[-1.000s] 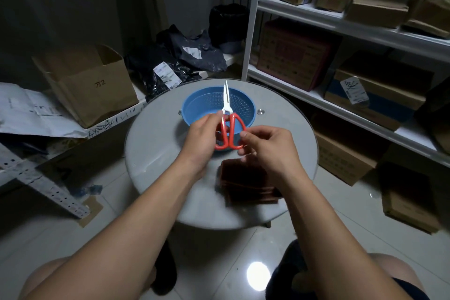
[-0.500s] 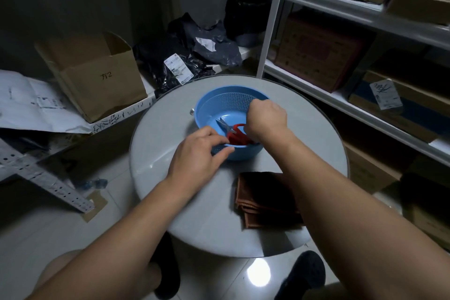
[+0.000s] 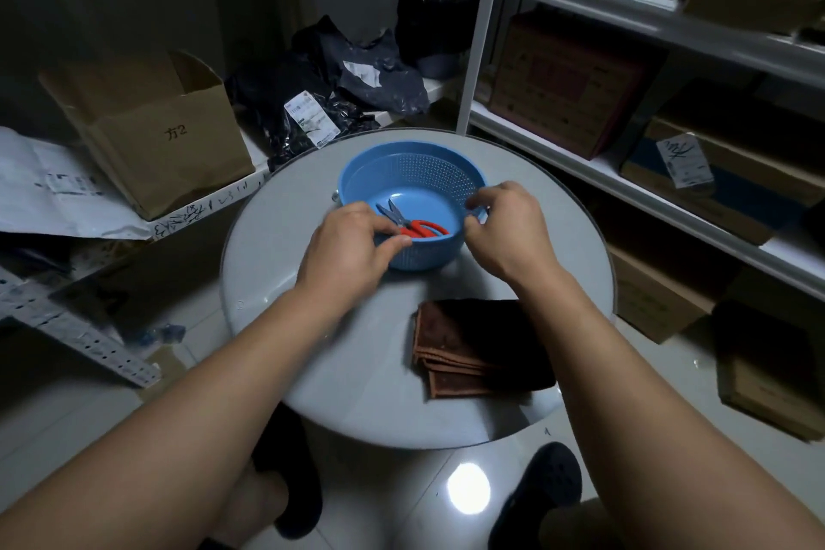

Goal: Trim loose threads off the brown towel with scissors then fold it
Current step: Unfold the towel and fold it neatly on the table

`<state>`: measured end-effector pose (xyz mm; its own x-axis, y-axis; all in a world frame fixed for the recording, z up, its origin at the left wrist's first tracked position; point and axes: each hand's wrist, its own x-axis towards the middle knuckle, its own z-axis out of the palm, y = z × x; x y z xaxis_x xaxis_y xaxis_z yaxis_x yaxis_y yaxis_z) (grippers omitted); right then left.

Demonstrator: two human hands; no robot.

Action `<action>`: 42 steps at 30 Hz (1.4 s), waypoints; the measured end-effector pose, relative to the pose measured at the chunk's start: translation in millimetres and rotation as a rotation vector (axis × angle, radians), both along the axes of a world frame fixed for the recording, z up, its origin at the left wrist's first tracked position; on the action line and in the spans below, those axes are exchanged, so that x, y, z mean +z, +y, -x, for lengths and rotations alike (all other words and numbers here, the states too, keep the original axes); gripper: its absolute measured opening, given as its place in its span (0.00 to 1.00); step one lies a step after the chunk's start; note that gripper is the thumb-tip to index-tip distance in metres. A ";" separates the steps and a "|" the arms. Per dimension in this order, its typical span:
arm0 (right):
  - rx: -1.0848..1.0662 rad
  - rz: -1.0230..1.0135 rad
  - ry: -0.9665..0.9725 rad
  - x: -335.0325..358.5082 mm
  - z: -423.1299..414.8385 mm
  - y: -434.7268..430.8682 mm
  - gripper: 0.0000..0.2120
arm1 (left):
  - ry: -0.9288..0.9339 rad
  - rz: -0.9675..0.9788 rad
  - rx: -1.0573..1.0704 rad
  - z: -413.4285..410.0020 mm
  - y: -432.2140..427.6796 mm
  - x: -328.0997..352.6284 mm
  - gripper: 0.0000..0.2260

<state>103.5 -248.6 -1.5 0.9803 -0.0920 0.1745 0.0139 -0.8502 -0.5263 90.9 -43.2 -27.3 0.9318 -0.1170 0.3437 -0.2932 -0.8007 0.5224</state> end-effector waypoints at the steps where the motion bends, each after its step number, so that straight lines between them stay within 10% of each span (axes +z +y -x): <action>1: 0.026 -0.019 0.002 -1.4 5.6 -1.5 0.17 | 0.017 -0.018 0.011 -7.2 -1.5 3.0 0.10; 10: -0.190 -0.093 0.166 -3.9 59.1 -55.5 0.12 | 0.043 0.022 0.098 16.8 -12.2 1.1 0.14; 14: -0.318 -0.123 0.331 -9.4 95.5 -79.6 0.09 | 0.341 0.049 -0.217 62.7 -18.1 -30.8 0.22; 18: -0.352 -0.254 0.449 -19.1 115.8 -78.1 0.26 | 0.399 -0.039 -0.328 84.2 -23.2 -44.3 0.28; 23: -0.329 -0.400 0.356 -16.3 128.4 -61.5 0.22 | 0.314 0.067 -0.276 95.3 -27.8 -40.0 0.17; 26: -0.290 -0.813 0.342 -0.3 133.7 -59.6 0.25 | 0.221 0.123 -0.233 99.1 -23.6 -34.0 0.09; 33: 0.036 -1.403 0.507 28.9 137.7 -72.8 0.17 | 0.328 0.815 -0.104 106.1 -16.9 8.6 0.07; 39: 0.095 -1.076 0.393 32.4 128.7 -68.6 0.03 | 0.611 1.246 0.008 97.4 -9.7 32.8 0.07; 42: -0.035 -1.012 0.409 20.5 118.3 -64.9 0.13 | 0.796 1.353 0.049 87.1 -3.1 25.8 0.11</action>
<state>-14.7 -313.5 19.0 0.9411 -0.0381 -0.3360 -0.3368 -0.0178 -0.9414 3.7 -46.3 -1.5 0.9111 -0.1065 -0.3981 0.4079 0.3710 0.8343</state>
